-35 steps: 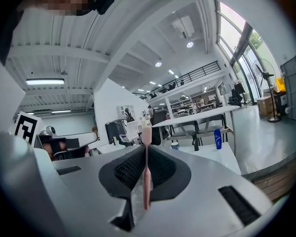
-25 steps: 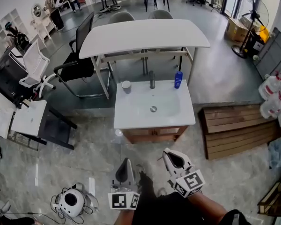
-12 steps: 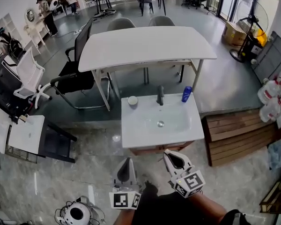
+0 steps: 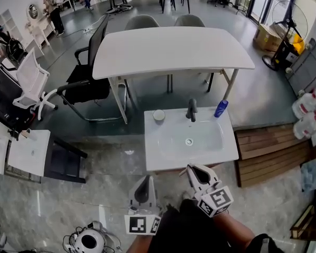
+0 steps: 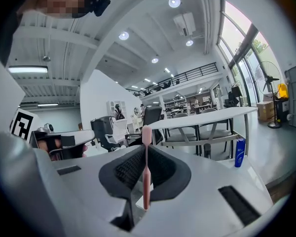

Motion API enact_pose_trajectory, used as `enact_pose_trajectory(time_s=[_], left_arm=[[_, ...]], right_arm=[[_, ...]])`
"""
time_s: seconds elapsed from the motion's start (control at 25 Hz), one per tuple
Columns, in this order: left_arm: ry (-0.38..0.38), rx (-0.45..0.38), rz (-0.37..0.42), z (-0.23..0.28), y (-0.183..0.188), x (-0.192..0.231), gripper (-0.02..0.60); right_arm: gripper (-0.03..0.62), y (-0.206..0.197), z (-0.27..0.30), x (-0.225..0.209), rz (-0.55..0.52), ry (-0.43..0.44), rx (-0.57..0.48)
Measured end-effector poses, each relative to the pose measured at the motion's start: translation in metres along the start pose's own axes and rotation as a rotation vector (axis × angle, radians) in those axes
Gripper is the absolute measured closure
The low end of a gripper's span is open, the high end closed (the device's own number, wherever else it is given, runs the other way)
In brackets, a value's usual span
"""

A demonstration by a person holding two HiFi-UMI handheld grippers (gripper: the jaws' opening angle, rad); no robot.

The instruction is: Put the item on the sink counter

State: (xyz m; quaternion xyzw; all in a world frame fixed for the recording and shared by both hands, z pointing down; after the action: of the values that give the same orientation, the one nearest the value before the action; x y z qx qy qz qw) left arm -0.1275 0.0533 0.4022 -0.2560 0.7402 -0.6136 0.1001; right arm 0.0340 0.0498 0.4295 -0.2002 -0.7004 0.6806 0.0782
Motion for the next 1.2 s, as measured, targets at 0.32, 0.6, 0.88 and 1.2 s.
enact_pose_trajectory(time_s=[0.32,0.6,0.88,1.2], left_arm=[[0.009,-0.001,-0.002,0.021,-0.002,0.028,0.566],[0.029,0.002,-0.014,0.058,-0.006,0.044,0.566],[0.032,0.008,0.006,0.103,-0.018,0.057,0.566],[0.069,0.04,-0.036,0.153,-0.039,0.077,0.566]], right_arm=[[0.578,-0.002,0.045,-0.01,-0.007,0.004,0.0],[0.579,-0.002,0.095,-0.032,-0.004,0.021,-0.004],[0.577,-0.008,0.149,-0.065,0.008,0.035,0.003],[0.578,-0.021,0.217,-0.101,0.015,0.053,0.031]])
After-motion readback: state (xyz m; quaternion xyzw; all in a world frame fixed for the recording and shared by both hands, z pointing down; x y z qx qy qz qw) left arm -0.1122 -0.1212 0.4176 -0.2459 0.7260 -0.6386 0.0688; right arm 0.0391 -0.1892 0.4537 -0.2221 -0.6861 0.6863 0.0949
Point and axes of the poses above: the fingertips, and each gripper's own axes: z forward along the fingers, x to its left, y out of its top, the point moved 2 cm from there along -z, backward along the fingers, and after that the axes turned 12 degrees about -x, right-handed, at the moved point
